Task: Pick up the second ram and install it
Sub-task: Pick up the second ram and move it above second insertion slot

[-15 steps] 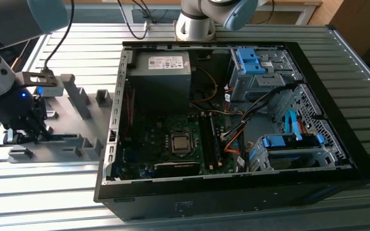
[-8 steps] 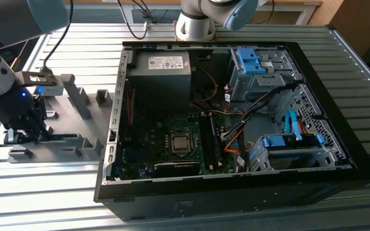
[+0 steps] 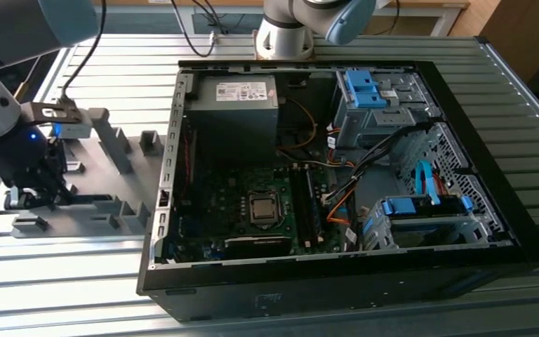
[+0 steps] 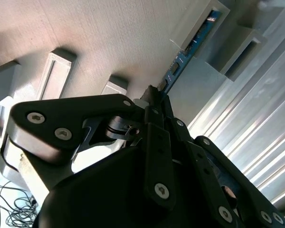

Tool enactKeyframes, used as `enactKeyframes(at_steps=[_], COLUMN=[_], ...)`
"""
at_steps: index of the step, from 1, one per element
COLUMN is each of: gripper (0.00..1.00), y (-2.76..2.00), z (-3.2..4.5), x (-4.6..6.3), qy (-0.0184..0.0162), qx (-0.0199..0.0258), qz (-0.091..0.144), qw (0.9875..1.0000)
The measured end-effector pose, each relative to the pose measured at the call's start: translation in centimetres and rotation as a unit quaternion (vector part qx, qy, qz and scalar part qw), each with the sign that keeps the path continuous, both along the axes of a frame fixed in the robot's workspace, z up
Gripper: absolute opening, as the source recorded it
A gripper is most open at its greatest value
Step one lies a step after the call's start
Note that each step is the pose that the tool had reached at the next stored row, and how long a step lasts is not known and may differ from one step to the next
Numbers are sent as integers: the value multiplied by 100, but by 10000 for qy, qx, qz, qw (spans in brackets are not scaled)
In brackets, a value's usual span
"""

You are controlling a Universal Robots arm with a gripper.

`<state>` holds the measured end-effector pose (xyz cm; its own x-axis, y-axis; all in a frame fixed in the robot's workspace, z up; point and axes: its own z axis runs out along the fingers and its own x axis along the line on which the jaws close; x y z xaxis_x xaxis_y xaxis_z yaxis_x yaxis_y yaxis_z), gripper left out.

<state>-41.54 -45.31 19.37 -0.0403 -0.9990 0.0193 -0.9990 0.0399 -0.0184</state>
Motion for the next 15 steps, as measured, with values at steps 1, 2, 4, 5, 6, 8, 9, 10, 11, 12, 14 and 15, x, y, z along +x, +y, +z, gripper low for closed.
enactKeyframes(at_steps=[1,2,4,5,6,8,9,10,11,12,14,15], gripper=[14,14,14,14,14,14,14,14,14,14,14,14], y=[0,0,0,0,0,0,0,0,0,0,0,0], z=[8,18,37,48,58,80,90,100,109,119,139,148], x=[0,0,0,0,0,0,0,0,0,0,0,0], qy=[0,0,0,0,0,0,0,0,0,0,0,0], qx=[0,0,0,0,0,0,0,0,1,0,0,0], qz=[0,0,0,0,0,0,0,0,0,0,0,0], qw=[10000,10000,10000,10000,10000,10000,10000,10000,10000,10000,10000,10000])
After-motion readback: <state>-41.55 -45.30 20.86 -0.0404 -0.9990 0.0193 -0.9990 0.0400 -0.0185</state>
